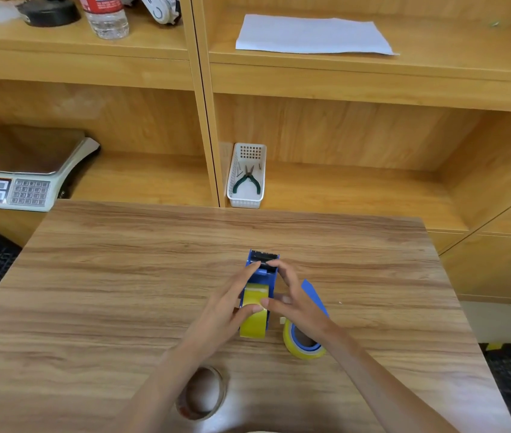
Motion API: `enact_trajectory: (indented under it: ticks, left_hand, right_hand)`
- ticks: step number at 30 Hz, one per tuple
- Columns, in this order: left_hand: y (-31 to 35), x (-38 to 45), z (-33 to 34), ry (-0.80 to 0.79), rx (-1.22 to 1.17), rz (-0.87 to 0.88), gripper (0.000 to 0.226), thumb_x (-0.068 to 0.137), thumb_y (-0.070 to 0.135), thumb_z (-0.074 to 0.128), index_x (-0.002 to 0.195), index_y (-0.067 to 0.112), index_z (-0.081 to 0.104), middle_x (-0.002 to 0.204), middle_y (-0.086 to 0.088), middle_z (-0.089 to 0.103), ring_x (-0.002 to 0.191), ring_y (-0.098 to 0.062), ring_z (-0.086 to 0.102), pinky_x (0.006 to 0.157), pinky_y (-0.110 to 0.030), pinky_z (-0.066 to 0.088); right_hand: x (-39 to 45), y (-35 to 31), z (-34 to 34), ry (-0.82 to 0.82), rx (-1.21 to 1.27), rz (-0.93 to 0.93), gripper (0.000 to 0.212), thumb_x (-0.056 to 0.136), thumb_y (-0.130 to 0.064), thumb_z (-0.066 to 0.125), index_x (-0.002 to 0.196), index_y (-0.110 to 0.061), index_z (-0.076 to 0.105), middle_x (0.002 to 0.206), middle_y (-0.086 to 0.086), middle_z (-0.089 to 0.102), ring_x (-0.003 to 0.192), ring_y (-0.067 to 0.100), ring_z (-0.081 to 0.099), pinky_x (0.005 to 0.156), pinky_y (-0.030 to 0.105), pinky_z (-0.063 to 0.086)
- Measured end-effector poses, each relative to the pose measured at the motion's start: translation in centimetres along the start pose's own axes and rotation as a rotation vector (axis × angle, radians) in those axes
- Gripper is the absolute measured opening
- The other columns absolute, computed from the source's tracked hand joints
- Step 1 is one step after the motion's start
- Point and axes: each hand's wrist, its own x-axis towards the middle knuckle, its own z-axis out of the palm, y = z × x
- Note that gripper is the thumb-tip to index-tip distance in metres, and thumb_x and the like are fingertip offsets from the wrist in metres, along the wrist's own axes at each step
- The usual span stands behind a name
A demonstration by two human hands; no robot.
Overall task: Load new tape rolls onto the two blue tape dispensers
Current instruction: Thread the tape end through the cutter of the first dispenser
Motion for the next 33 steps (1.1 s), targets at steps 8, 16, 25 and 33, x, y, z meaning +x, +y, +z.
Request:
enact_trajectory:
  ticks: [8, 16, 25, 33]
  left_hand:
    - [0.0, -0.6, 0.7, 0.039, -0.03, -0.007, 0.072, 0.088, 0.028, 0.068, 0.148, 0.035, 0.028, 0.146, 0.024, 0.034, 0.123, -0.006, 0.049, 0.085, -0.017, 0.049]
    - [-0.1, -0.8, 1.2, 0.072, -0.029, -0.031, 0.072, 0.087, 0.035, 0.067, 0.147, 0.037, 0.028, 0.141, 0.03, 0.035, 0.117, -0.004, 0.05, 0.088, -0.016, 0.047]
    - [0.4, -1.0, 1.4, 0.135, -0.022, -0.036, 0.058, 0.09, 0.034, 0.061, 0.143, 0.031, 0.037, 0.138, 0.021, 0.043, 0.122, -0.001, 0.047, 0.093, -0.018, 0.043]
    - [0.6, -1.2, 1.5, 0.16, -0.026, -0.072, 0.054, 0.089, 0.032, 0.063, 0.139, 0.033, 0.043, 0.131, 0.022, 0.048, 0.085, 0.003, 0.055, 0.071, -0.01, 0.042]
  right_hand:
    - [0.5, 0.7, 0.2, 0.026, -0.057, -0.022, 0.016, 0.095, -0.01, 0.064, 0.106, -0.013, 0.053, 0.115, -0.009, 0.05, 0.089, -0.003, 0.053, 0.078, 0.014, 0.046]
    - [1.4, 1.8, 0.6, 0.157, 0.048, -0.053, 0.017, 0.084, -0.02, 0.078, 0.091, -0.011, 0.065, 0.1, 0.0, 0.06, 0.097, 0.014, 0.06, 0.089, 0.031, 0.05]
    - [1.6, 2.5, 0.8, 0.183, 0.021, 0.0, 0.032, 0.072, -0.043, 0.084, 0.09, -0.019, 0.073, 0.119, 0.0, 0.064, 0.119, 0.023, 0.06, 0.099, 0.05, 0.052]
    - [1.6, 2.6, 1.0, 0.225, 0.037, 0.005, 0.006, 0.081, -0.025, 0.081, 0.086, -0.021, 0.079, 0.114, 0.0, 0.069, 0.112, 0.001, 0.063, 0.097, 0.036, 0.054]
